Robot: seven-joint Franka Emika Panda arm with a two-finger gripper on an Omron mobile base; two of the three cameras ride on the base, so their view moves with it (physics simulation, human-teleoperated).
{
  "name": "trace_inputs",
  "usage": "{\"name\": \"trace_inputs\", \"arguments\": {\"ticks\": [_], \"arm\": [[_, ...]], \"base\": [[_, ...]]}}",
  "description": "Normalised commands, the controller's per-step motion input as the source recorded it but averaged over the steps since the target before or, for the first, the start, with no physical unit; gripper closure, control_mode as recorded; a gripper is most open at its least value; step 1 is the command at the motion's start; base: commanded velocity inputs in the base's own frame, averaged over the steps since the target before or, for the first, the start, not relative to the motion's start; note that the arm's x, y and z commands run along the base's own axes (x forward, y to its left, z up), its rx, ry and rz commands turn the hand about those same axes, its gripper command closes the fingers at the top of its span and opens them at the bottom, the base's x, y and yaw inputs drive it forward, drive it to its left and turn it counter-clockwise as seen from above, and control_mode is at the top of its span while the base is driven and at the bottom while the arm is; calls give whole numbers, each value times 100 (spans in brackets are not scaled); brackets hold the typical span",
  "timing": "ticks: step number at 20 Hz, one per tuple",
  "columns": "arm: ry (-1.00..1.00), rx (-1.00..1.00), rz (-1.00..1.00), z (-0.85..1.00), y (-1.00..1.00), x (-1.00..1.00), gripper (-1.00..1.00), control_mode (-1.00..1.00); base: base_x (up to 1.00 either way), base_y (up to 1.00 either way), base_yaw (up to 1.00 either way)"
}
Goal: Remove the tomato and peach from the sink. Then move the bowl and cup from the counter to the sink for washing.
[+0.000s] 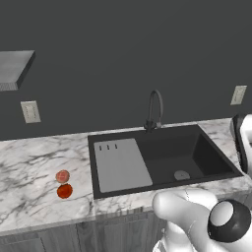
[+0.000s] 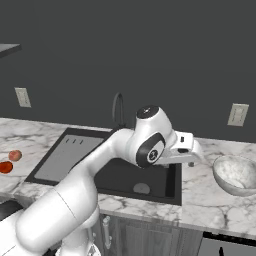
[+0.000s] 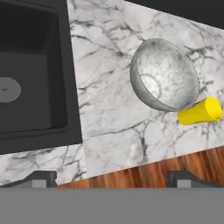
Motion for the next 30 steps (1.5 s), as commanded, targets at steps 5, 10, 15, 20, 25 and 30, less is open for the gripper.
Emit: {"name": "trace_inputs", "arguments": {"ticks": [5, 10, 15, 20, 25, 30], "arm": [[6, 0, 0, 0, -22, 12, -100, -100], [7, 0, 0, -2, -21, 13, -100, -100], [4, 0, 0, -7, -19, 11, -100, -100], [5, 0, 0, -12, -17, 9, -100, -100], [4, 0, 0, -14, -17, 10, -100, -100], [3, 0, 0, -12, -15, 12, -100, -100]], "base": [[0, 0, 0], [0, 0, 0], [0, 0, 0], [0, 0, 0], [0, 0, 0], [0, 0, 0]]}}
